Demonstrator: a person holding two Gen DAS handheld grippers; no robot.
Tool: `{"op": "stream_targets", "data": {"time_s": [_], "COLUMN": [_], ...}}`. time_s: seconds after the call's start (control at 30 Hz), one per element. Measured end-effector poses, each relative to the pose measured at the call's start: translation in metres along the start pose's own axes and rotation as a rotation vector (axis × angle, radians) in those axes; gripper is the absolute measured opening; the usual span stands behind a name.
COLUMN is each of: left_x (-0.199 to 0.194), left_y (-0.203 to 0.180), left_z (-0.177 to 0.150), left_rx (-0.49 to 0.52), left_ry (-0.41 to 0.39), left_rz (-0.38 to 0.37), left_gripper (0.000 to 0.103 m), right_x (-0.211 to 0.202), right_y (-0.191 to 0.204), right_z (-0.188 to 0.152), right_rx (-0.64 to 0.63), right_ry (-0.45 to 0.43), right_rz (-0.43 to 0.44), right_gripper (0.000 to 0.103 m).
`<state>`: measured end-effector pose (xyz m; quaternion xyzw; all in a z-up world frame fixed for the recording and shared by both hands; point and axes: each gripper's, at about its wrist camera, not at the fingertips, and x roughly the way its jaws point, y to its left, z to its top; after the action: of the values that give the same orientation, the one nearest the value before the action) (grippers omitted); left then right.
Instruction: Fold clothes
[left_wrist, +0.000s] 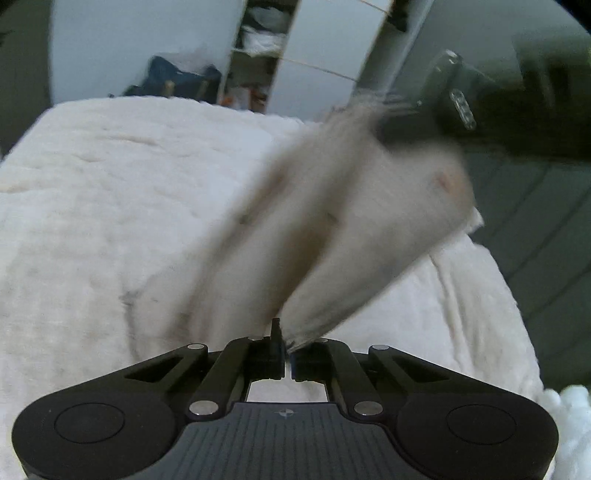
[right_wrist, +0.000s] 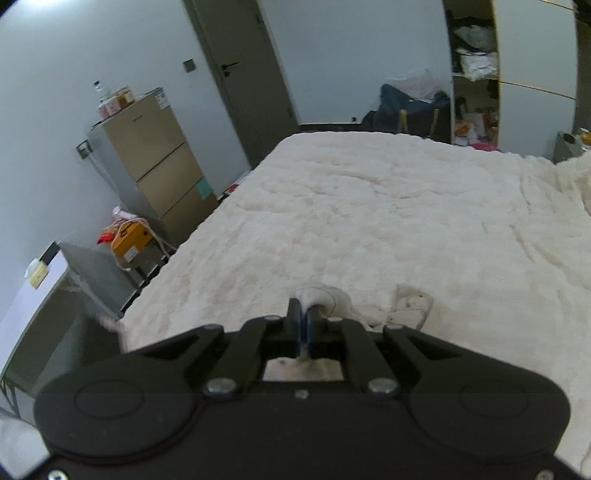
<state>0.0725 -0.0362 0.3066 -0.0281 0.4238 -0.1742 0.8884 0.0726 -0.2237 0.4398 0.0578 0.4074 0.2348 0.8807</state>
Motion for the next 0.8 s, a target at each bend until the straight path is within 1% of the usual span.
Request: {"op": "stream_targets", "data": {"time_s": [0.07, 0.1, 0.2, 0.23, 0.3, 0.37, 0.43, 0.47, 0.5, 0.53, 0.6, 0.63, 0.7, 0.8], "left_x": [-0.019, -0.031, -0.061, -0.076, -0.105, -0.127, -0.149, -0.154, -0.162, -0.168, -0.184, -0.192, -0.210, -0.227], "left_y": [0.007, 0.012, 0.010, 0.005, -0.008, -0.026, -0.050, -0.057, -0.065, -0.068, -0.073, -0.074, -0.074, -0.076], "left_z": [0.016, 0.029, 0.064, 0.079, 0.102, 0.123, 0.135, 0.140, 0.150, 0.153, 0.165, 0.170, 0.178, 0.186], "left_rx": [0.055, 0.095, 0.210, 0.278, 0.372, 0.417, 0.456, 0.466, 0.475, 0.476, 0.459, 0.447, 0.417, 0.401], "left_ry": [-0.048, -0.080, -0.168, -0.207, -0.280, -0.326, -0.364, -0.375, -0.391, -0.400, -0.419, -0.424, -0.444, -0.455], "left_rz": [0.042, 0.067, 0.103, 0.111, 0.116, 0.102, 0.095, 0.096, 0.096, 0.096, 0.091, 0.087, 0.074, 0.079], "left_gripper": [0.002, 0.002, 0.002, 0.002, 0.002, 0.001, 0.001, 0.001, 0.001, 0.001, 0.001, 0.001, 0.001, 0.001], "right_x": [-0.003, -0.005, -0.015, -0.021, -0.034, -0.050, -0.061, -0.068, -0.072, -0.077, -0.083, -0.085, -0.084, -0.076], "right_y": [-0.004, -0.003, 0.003, 0.007, 0.012, 0.016, 0.017, 0.018, 0.018, 0.018, 0.015, 0.013, 0.010, 0.013], "right_z": [-0.005, -0.006, -0.006, -0.003, 0.004, 0.015, 0.022, 0.025, 0.026, 0.026, 0.024, 0.022, 0.017, 0.006], "right_rx": [0.016, 0.014, -0.010, -0.021, -0.043, -0.076, -0.112, -0.142, -0.166, -0.186, -0.216, -0.220, -0.230, -0.272], "right_ry": [-0.004, -0.014, -0.050, -0.075, -0.130, -0.188, -0.233, -0.266, -0.291, -0.312, -0.337, -0.337, -0.332, -0.298], "right_rz": [0.025, 0.041, 0.082, 0.102, 0.126, 0.140, 0.148, 0.142, 0.130, 0.116, 0.121, 0.133, 0.158, 0.197], "right_gripper": [0.001, 0.001, 0.003, 0.004, 0.009, 0.014, 0.022, 0.039, 0.059, 0.062, 0.063, 0.063, 0.068, 0.069]}}
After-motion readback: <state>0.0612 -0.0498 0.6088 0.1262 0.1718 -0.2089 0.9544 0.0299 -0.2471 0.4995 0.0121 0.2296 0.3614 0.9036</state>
